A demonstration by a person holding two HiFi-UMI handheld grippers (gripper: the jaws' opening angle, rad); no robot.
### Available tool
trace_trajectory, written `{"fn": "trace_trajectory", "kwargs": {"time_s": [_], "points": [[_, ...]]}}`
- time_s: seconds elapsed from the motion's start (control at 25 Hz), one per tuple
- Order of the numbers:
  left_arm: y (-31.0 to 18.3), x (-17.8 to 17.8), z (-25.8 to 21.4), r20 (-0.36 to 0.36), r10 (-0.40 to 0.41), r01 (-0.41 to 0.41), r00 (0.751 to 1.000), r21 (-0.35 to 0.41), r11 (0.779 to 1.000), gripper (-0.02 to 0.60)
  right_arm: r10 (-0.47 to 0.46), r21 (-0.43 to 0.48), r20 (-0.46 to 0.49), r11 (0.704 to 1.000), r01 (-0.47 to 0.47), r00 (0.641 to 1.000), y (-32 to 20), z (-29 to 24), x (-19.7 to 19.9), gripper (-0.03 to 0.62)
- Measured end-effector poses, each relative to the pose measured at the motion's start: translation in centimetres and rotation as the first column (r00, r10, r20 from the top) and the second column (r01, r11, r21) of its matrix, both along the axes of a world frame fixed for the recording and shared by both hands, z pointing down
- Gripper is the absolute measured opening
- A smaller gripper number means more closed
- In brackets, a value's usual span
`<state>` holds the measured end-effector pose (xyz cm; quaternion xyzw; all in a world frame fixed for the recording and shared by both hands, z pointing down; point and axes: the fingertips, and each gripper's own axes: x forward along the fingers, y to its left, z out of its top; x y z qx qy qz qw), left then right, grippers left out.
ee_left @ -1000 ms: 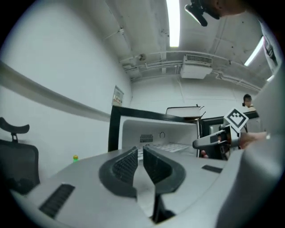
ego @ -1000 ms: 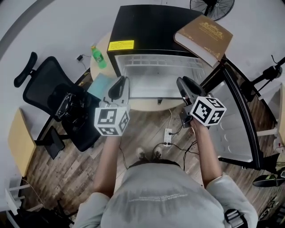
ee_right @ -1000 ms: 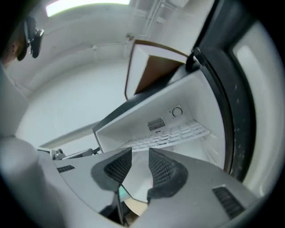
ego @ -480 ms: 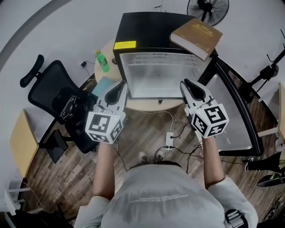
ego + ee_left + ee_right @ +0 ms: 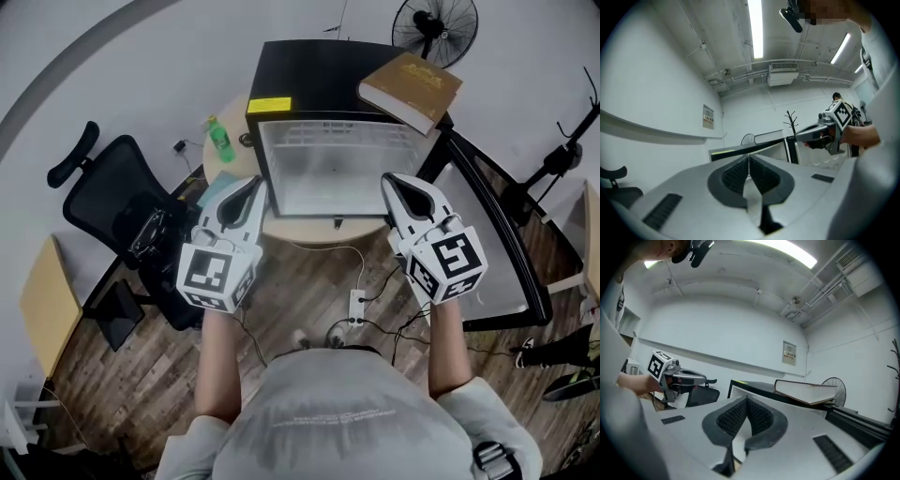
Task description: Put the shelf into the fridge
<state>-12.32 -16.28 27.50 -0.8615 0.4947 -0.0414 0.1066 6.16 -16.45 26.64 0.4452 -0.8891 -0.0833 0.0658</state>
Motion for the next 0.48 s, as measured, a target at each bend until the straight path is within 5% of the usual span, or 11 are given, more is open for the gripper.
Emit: {"fn": "trace_trajectory", "kwargs": {"time_s": [0.48], "points": [[-0.3,0.0,0.2,-0.002,0.006,-0.006,1.0,-0.008,1.0,0.02,-0.001,-0.02,0.011,1.0,0.001,1.0,-1.0,0.5,-0.4,0.015]]}}
